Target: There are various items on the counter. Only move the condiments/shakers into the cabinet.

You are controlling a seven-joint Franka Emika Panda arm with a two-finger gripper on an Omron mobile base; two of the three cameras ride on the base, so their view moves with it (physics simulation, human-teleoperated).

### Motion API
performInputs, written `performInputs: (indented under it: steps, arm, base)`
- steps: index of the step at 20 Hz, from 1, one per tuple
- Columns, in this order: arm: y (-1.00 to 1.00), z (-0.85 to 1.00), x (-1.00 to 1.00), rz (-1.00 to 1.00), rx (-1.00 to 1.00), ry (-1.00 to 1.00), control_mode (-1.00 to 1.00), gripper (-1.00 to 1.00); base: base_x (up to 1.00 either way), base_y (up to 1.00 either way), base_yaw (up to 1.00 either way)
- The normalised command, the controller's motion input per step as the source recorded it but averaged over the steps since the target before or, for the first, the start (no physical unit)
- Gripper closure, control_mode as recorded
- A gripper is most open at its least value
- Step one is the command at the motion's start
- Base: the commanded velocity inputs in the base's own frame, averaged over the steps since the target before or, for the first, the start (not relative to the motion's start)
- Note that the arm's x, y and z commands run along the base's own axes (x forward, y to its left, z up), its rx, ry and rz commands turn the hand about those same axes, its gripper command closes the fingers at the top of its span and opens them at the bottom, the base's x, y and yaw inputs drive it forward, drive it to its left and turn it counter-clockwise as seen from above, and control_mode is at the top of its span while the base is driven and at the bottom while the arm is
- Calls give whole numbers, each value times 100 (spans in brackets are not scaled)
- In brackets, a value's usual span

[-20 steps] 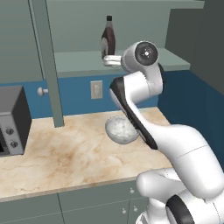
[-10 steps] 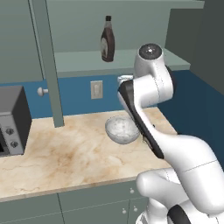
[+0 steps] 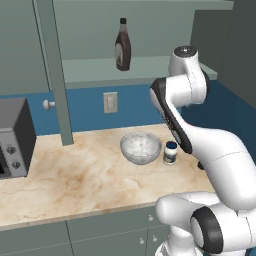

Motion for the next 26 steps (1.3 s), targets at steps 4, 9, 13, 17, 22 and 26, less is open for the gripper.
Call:
performInputs:
  steps: [4, 9, 13, 17, 22, 26]
  arm:
    - [-60, -62, 1, 4, 0, 1, -100, -100]
    - [-26, -65, 12, 1, 1, 7, -100, -100]
    - [-8, -66, 14, 1, 1, 12, -100, -100]
    - [-4, -62, 21, 7, 2, 15, -100, -100]
    - [-10, -46, 28, 8, 1, 11, -100, -100]
    - [-5, -20, 32, 4, 0, 1, -100, -100]
  base:
    - [0, 0, 0]
    - [0, 0, 0]
    - [0, 0, 0]
    - [0, 0, 0]
    - [0, 0, 0]
    - [0, 0, 0]
